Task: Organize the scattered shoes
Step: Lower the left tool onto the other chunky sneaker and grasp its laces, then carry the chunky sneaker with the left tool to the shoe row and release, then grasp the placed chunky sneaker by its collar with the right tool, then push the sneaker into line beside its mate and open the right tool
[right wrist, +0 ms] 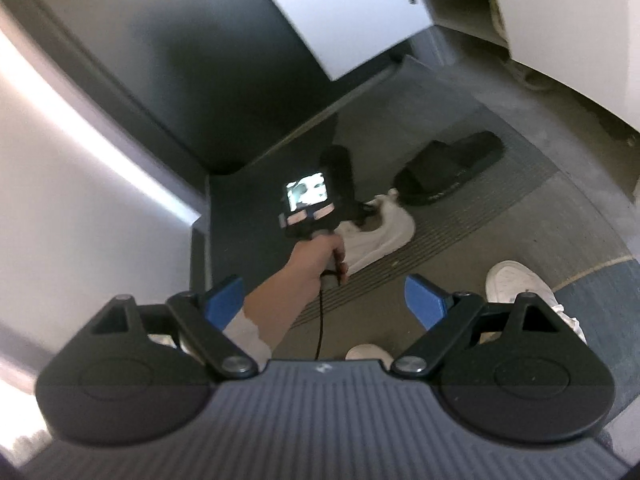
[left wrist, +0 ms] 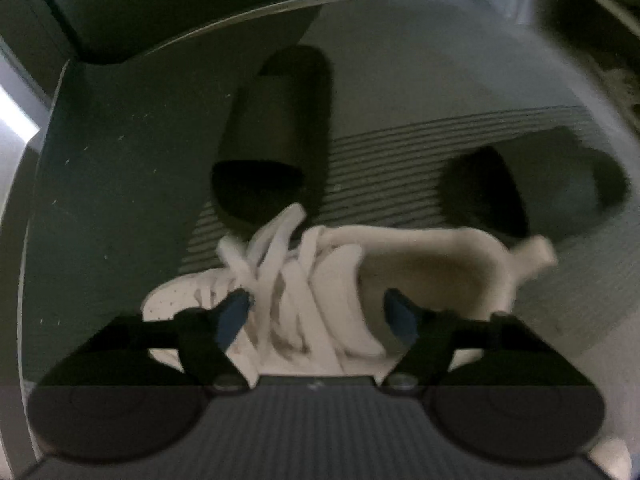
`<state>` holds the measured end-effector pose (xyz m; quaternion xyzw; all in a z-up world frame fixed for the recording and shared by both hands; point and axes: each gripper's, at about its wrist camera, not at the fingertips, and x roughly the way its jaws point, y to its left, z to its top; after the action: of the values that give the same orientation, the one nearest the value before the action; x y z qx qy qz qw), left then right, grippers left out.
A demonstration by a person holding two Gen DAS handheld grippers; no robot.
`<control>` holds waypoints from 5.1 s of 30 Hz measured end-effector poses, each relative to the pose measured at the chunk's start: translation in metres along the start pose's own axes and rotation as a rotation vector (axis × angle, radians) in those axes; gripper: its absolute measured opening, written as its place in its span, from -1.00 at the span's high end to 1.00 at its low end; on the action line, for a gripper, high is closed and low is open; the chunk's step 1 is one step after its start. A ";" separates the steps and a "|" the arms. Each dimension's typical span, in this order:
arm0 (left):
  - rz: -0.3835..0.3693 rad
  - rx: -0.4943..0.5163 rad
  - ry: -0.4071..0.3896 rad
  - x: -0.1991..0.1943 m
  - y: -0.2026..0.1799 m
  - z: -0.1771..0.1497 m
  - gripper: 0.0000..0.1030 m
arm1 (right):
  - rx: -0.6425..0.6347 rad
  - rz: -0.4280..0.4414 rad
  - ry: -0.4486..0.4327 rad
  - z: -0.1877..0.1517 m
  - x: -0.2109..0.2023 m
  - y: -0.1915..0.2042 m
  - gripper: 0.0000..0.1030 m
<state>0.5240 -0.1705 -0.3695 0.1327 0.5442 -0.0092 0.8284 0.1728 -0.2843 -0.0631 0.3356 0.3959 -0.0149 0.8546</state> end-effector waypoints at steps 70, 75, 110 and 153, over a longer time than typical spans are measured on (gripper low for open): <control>-0.206 0.286 -0.246 -0.403 0.114 -0.258 -0.77 | -0.088 -0.398 -0.203 -0.047 0.002 -0.061 -0.73; -0.225 0.272 -0.241 -0.436 0.133 -0.277 -1.00 | -0.295 -0.394 -0.035 -0.063 0.069 -0.046 -0.73; -0.422 -0.287 -0.084 -0.448 0.271 -0.247 -0.99 | -0.680 -0.339 0.349 -0.146 0.327 -0.062 -0.82; -0.619 -0.177 -0.083 -0.482 0.174 -0.248 -0.99 | -0.337 -0.431 -0.208 -0.234 0.103 -0.141 -0.80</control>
<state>0.1324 -0.0074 0.0099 -0.1122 0.5231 -0.2188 0.8160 0.0466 -0.2319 -0.3207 0.0938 0.3654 -0.1643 0.9114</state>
